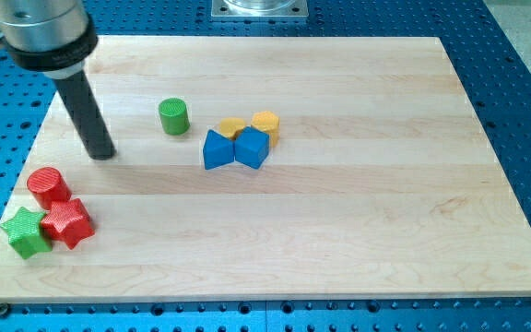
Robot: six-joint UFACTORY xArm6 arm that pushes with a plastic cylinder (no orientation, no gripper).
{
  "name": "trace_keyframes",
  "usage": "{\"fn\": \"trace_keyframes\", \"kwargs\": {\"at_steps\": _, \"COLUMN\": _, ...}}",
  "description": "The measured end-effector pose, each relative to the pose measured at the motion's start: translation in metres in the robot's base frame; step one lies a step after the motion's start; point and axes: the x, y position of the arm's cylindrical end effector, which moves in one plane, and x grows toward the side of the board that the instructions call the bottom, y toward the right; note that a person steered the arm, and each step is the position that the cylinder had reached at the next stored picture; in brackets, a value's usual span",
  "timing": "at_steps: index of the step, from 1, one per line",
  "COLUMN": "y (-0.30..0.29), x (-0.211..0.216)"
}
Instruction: Push the green circle towards the red circle
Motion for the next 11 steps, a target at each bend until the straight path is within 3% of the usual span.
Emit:
{"fn": "trace_keyframes", "kwargs": {"at_steps": 1, "y": -0.039, "x": 0.033}}
{"fn": "trace_keyframes", "kwargs": {"at_steps": 2, "y": -0.038, "x": 0.053}}
{"fn": "trace_keyframes", "kwargs": {"at_steps": 3, "y": -0.018, "x": 0.045}}
{"fn": "trace_keyframes", "kwargs": {"at_steps": 4, "y": 0.024, "x": -0.046}}
{"fn": "trace_keyframes", "kwargs": {"at_steps": 5, "y": 0.116, "x": -0.102}}
{"fn": "trace_keyframes", "kwargs": {"at_steps": 6, "y": 0.174, "x": -0.090}}
{"fn": "trace_keyframes", "kwargs": {"at_steps": 7, "y": 0.091, "x": -0.043}}
{"fn": "trace_keyframes", "kwargs": {"at_steps": 8, "y": 0.056, "x": 0.002}}
{"fn": "trace_keyframes", "kwargs": {"at_steps": 9, "y": 0.057, "x": -0.071}}
{"fn": "trace_keyframes", "kwargs": {"at_steps": 10, "y": 0.009, "x": -0.038}}
{"fn": "trace_keyframes", "kwargs": {"at_steps": 11, "y": 0.005, "x": 0.028}}
